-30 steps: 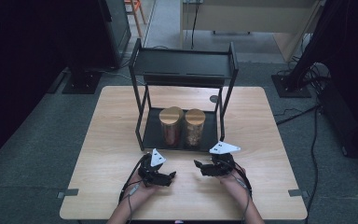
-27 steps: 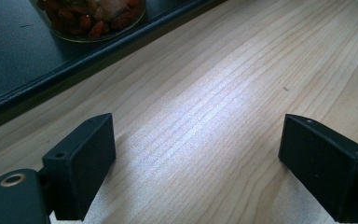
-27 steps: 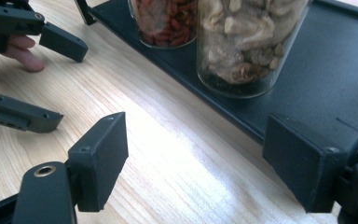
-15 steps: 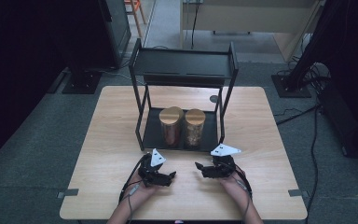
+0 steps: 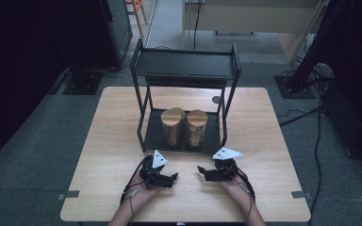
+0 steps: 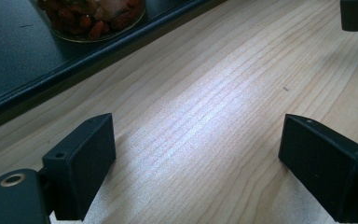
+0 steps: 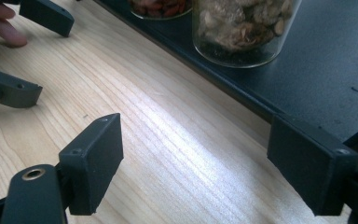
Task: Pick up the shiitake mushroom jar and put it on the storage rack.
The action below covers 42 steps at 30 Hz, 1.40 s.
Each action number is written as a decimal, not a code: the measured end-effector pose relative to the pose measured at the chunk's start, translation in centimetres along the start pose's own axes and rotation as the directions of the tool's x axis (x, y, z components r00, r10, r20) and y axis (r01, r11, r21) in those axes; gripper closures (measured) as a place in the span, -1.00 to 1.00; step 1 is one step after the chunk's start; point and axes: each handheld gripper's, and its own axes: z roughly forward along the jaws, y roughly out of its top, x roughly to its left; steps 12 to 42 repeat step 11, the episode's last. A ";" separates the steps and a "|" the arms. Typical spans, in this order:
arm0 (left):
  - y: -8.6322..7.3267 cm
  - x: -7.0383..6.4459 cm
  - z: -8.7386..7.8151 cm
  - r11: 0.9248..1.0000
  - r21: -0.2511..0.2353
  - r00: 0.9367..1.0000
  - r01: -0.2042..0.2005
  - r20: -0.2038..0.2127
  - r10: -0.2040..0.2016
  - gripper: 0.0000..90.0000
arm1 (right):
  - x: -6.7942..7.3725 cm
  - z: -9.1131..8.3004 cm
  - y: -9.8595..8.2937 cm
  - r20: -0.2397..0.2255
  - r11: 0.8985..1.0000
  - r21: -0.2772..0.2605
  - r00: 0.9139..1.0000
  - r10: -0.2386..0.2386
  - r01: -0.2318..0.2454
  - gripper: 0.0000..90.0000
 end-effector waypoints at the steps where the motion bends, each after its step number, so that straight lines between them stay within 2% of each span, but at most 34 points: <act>1: 0.0 0.0 0.0 1.000 0.001 1.000 -0.001 0.000 0.001 -0.75 | 0.0 0.0 0.0 -0.001 1.000 -0.003 1.000 -0.002 0.002 -0.60; 6: 0.0 0.0 0.0 1.000 0.001 1.000 -0.001 0.000 0.001 -0.75 | 0.0 0.0 0.0 -0.004 1.000 -0.010 1.000 0.004 -0.004 -0.60; 11: 0.0 0.0 0.0 1.000 0.000 1.000 0.000 0.000 0.000 -0.75 | -0.2 -0.2 -0.1 -0.024 0.999 -0.028 0.999 0.044 -0.044 -0.60; 42: 0.0 0.0 0.0 1.000 0.000 1.000 0.000 0.000 0.000 -0.75 | -0.2 -0.2 -0.1 -0.024 0.999 -0.028 0.999 0.044 -0.044 -0.60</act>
